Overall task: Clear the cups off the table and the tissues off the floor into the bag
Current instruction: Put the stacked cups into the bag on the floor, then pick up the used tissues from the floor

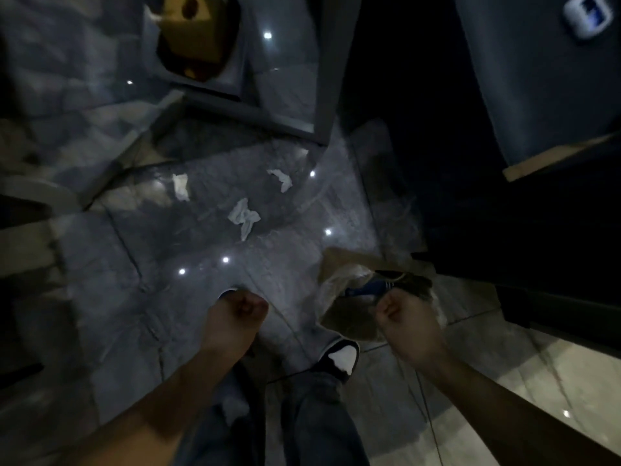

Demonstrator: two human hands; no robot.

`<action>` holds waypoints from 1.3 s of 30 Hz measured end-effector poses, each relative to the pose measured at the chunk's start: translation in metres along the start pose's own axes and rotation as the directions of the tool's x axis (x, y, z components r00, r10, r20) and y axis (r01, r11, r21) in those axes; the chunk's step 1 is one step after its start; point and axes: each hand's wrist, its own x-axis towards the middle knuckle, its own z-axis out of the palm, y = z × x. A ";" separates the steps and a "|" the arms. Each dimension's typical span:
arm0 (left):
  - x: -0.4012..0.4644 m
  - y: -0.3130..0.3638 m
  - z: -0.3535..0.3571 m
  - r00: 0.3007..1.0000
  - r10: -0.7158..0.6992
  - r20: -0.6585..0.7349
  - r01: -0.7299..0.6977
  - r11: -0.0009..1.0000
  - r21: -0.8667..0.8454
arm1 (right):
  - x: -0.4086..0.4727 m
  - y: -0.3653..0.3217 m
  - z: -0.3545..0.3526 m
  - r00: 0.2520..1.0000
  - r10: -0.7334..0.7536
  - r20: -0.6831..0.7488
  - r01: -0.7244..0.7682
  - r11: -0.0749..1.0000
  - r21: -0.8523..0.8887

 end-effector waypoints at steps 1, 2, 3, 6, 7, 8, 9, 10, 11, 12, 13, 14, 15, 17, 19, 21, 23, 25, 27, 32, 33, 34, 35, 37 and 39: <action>0.001 -0.002 -0.007 1.000 0.011 -0.014 -0.011 1.000 -0.001 | 0.003 -0.012 0.002 1.000 -0.022 -0.003 0.022 1.000 -0.019; 0.003 -0.003 -0.015 1.000 0.029 -0.007 -0.029 1.000 0.012 | 0.007 -0.024 0.004 0.999 -0.049 -0.009 0.049 0.998 -0.031; 0.004 -0.005 -0.024 0.999 0.038 -0.005 -0.038 0.999 0.018 | 0.010 -0.037 0.008 0.997 -0.076 -0.013 0.076 0.996 -0.039; 0.015 -0.011 -0.047 0.996 0.086 -0.038 -0.085 0.996 0.030 | 0.018 -0.072 0.020 0.987 -0.156 -0.026 0.156 0.987 -0.036; 0.019 -0.014 -0.055 0.993 0.109 -0.042 -0.108 0.994 0.033 | 0.021 -0.082 0.025 0.986 -0.168 -0.024 0.167 0.986 -0.016; 0.023 -0.016 -0.062 0.990 0.136 -0.049 -0.133 0.990 0.050 | 0.024 -0.091 0.030 0.985 -0.173 -0.013 0.173 0.985 0.001; 0.025 -0.017 -0.070 0.985 0.165 -0.057 -0.160 0.984 0.081 | 0.027 -0.101 0.034 0.984 -0.179 0.008 0.178 0.984 0.005; 0.027 -0.018 -0.079 0.979 0.196 -0.051 -0.190 0.976 0.109 | 0.029 -0.111 0.039 0.982 -0.188 0.031 0.189 0.982 -0.005; 0.029 -0.020 -0.087 0.974 0.224 -0.028 -0.218 0.964 0.152 | 0.032 -0.118 0.045 0.977 -0.205 0.053 0.206 0.978 -0.025; 0.032 -0.022 -0.096 0.964 0.265 0.009 -0.262 0.944 0.202 | 0.035 -0.126 0.051 0.973 -0.219 0.073 0.223 0.973 -0.054; 0.036 -0.026 -0.105 0.958 0.283 0.053 -0.288 0.923 0.254 | 0.036 -0.134 0.056 0.968 -0.235 0.086 0.242 0.967 -0.083; 0.039 -0.027 -0.115 0.953 0.290 0.085 -0.301 0.905 0.301 | 0.038 -0.142 0.062 0.964 -0.250 0.094 0.260 0.960 -0.108; 0.042 -0.029 -0.125 0.951 0.295 0.097 -0.310 0.885 0.348 | 0.040 -0.150 0.067 0.961 -0.262 0.092 0.272 0.954 -0.126; 0.051 -0.038 -0.144 0.929 0.350 0.121 -0.365 0.815 0.450 | 0.045 -0.163 0.079 0.954 -0.291 0.073 0.300 0.938 -0.176; 0.059 -0.046 -0.159 0.923 0.350 0.162 -0.380 0.748 0.544 | 0.050 -0.174 0.091 0.943 -0.321 0.083 0.331 0.917 -0.223; 0.069 -0.053 -0.169 0.918 0.353 0.178 -0.386 0.700 0.601 | 0.060 -0.180 0.103 0.930 -0.355 0.095 0.368 0.893 -0.258; 0.078 -0.059 -0.173 0.919 0.349 0.182 -0.383 0.687 0.617 | 0.073 -0.181 0.118 0.933 -0.347 0.095 0.359 0.884 -0.299; 0.089 -0.064 -0.172 0.921 0.344 0.184 -0.379 0.675 0.633 | 0.089 -0.181 0.133 0.937 -0.339 0.085 0.349 0.891 -0.290; 0.100 -0.068 -0.168 0.924 0.342 0.171 -0.368 0.676 0.638 | 0.107 -0.178 0.148 0.931 -0.355 0.088 0.365 0.889 -0.278; 0.144 -0.086 -0.154 0.910 0.360 0.204 -0.401 0.647 0.648 | 0.163 -0.172 0.182 0.901 -0.409 0.146 0.432 0.807 -0.403; 0.155 -0.091 -0.152 0.900 0.386 0.204 -0.418 0.628 0.657 | 0.174 -0.169 0.189 0.889 -0.426 0.167 0.456 0.795 -0.400; 0.167 -0.095 -0.150 0.894 0.404 0.196 -0.424 0.617 0.662 | 0.185 -0.166 0.196 0.877 -0.439 0.194 0.479 0.779 -0.404; 0.180 -0.099 -0.148 0.893 0.407 0.190 -0.422 0.614 0.667 | 0.196 -0.162 0.204 0.863 -0.454 0.223 0.505 0.756 -0.416; 0.207 -0.104 -0.145 0.902 0.383 0.200 -0.410 0.614 0.674 | 0.218 -0.157 0.215 0.834 -0.484 0.266 0.551 0.699 -0.455; 0.235 -0.105 -0.144 0.898 0.370 0.238 -0.424 0.584 0.692 | 0.242 -0.156 0.222 0.815 -0.515 0.266 0.573 0.647 -0.504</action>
